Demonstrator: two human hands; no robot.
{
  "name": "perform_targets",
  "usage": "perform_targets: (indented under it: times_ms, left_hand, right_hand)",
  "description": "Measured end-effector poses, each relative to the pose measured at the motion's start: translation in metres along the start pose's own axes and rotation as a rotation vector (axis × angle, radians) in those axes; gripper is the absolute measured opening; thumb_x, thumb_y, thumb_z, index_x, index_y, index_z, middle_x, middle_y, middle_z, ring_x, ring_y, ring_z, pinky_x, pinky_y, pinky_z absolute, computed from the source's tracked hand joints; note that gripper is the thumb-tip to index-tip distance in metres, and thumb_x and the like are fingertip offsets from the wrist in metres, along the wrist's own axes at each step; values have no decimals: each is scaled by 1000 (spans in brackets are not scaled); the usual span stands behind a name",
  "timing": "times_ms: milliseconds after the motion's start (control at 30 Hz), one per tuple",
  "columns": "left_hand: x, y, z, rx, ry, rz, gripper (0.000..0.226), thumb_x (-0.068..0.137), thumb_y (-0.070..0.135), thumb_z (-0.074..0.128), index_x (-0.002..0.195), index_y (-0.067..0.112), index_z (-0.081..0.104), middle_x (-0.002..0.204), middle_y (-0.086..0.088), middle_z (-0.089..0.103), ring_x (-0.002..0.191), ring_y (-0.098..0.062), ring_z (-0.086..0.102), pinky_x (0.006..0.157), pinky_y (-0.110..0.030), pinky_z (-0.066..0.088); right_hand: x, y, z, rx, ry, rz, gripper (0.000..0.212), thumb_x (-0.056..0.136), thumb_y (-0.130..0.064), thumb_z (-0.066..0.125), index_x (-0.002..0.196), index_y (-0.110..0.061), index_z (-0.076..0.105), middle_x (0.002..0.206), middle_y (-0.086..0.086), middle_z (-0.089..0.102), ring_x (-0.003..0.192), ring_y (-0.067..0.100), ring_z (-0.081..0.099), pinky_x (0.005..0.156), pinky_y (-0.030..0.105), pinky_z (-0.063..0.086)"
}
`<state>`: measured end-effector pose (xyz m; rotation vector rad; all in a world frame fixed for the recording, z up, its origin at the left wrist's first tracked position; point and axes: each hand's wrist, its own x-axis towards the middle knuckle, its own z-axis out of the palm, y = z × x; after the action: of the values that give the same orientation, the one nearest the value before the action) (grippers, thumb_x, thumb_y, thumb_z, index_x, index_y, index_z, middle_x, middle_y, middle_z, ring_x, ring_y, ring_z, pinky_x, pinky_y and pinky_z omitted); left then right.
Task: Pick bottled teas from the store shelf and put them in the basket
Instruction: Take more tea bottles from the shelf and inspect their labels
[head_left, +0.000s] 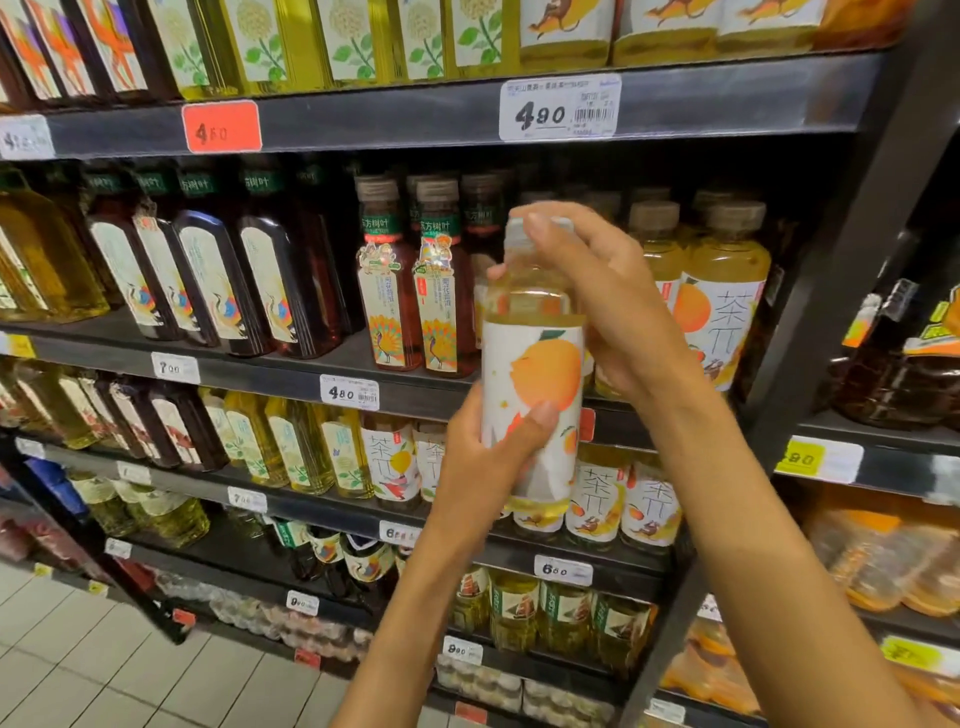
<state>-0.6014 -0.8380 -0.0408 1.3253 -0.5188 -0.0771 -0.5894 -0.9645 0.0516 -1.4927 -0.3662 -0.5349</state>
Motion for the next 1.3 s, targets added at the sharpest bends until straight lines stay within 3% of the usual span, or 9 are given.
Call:
perform_targets:
  times_ms: [167,333,567,667,767,867,1033,1167,1300]
  left_hand:
    - [-32,-3,4,-268,-130,-327,106,39,69,83,128,19,55,122,-9,67,114,-28,62,99,-48,48]
    - [-37,4,-3,-168,-225,-336,46,71,66,66,105,35,74,116,1,70,110,-18,65,91,-32,54]
    - [-44,-5,-5,-276,-138,-257,59,74,67,49,122,34,60,123,2,67,114,-17,63,87,-27,55]
    - [-43,-2,-7,-432,-233,-287,52,88,59,38,124,30,64,120,-6,68,107,-22,66,88,-36,55]
    - [-46,-5,-3,-657,-435,-342,60,103,40,6,131,29,58,127,-5,64,115,-22,61,97,-40,49]
    - [-50,-8,7,-594,-354,-441,53,100,51,24,141,25,45,138,-18,53,124,-37,52,100,-50,46]
    - [-41,-12,3,-330,-269,-389,58,87,57,41,138,30,46,128,-1,64,117,-19,61,92,-32,53]
    - [-47,-14,3,-530,-234,-454,59,91,56,43,137,20,51,121,-9,67,106,-26,67,82,-36,57]
    - [-52,-6,6,-801,-480,-551,63,83,50,63,121,0,61,103,-19,65,84,-30,66,76,-38,56]
  right_hand:
    - [-16,20,-8,416,-153,327,36,91,-36,52,112,-11,65,102,9,72,97,24,68,94,40,52]
    - [-24,23,-5,476,-130,263,34,94,-36,50,98,-9,70,85,8,72,85,26,69,86,42,52]
    - [-34,14,-4,217,8,267,43,94,-38,56,115,-1,62,95,9,74,85,17,70,70,24,55]
    - [-37,17,-12,415,-45,347,37,90,-41,55,105,-10,67,99,11,73,96,24,69,85,36,56]
    - [-39,23,-11,675,-91,420,45,83,-47,53,103,-9,68,96,11,72,93,27,69,88,41,53]
    - [-39,26,-10,737,-72,408,42,85,-46,54,97,-7,67,82,6,70,80,23,69,80,38,55]
    - [-44,24,-21,458,67,321,38,85,-46,57,93,-10,67,83,6,73,82,22,70,77,33,56]
    - [-45,27,-23,366,38,382,50,76,-54,60,100,-11,66,97,11,74,94,23,70,77,30,57]
    - [-45,25,-19,650,-51,482,47,79,-46,58,108,-8,60,97,15,73,92,27,71,83,37,57]
